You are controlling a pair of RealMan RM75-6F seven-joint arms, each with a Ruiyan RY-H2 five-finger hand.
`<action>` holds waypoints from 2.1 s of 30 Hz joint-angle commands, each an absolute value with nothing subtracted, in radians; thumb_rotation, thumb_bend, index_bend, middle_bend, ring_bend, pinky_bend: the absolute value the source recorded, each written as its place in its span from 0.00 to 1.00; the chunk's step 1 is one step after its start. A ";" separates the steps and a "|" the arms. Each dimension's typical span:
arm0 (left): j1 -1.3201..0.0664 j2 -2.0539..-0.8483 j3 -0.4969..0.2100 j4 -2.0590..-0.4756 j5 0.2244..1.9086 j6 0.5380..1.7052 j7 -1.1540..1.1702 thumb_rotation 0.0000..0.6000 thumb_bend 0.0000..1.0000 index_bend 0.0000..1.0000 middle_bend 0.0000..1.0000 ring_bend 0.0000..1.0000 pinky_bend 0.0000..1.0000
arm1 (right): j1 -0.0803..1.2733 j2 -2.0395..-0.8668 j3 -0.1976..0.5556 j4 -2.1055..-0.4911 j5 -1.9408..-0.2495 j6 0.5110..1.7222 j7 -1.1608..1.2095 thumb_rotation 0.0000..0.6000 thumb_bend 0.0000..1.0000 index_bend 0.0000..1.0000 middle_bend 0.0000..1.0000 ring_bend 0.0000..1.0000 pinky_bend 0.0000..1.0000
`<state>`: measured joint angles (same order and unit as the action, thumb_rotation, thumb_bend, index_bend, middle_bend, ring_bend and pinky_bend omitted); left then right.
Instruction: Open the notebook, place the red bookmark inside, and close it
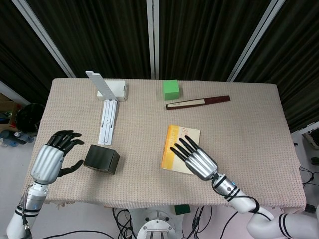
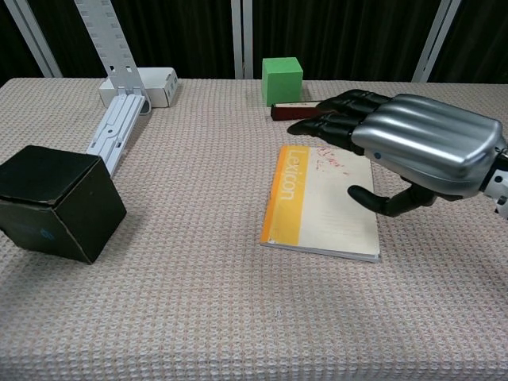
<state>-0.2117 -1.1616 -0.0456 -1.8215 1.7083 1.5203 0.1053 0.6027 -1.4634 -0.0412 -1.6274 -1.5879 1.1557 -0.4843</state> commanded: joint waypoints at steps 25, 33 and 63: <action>-0.222 -1.182 -0.047 -1.805 1.691 1.499 0.099 1.00 0.16 0.37 0.27 0.19 0.20 | 0.632 -1.500 0.108 -1.406 -1.139 0.880 -0.232 1.00 0.88 0.00 0.24 0.00 0.00; -0.219 -1.180 -0.045 -1.803 1.685 1.500 0.097 1.00 0.16 0.37 0.27 0.19 0.20 | 0.685 -1.598 0.143 -1.323 -1.132 0.844 -0.226 1.00 0.83 0.00 0.22 0.00 0.00; -0.095 -1.157 -0.009 -1.684 1.552 1.567 0.036 1.00 0.16 0.37 0.27 0.19 0.20 | 0.173 -1.097 -0.064 -1.683 -1.450 1.575 -0.081 1.00 0.25 0.00 0.08 0.00 0.00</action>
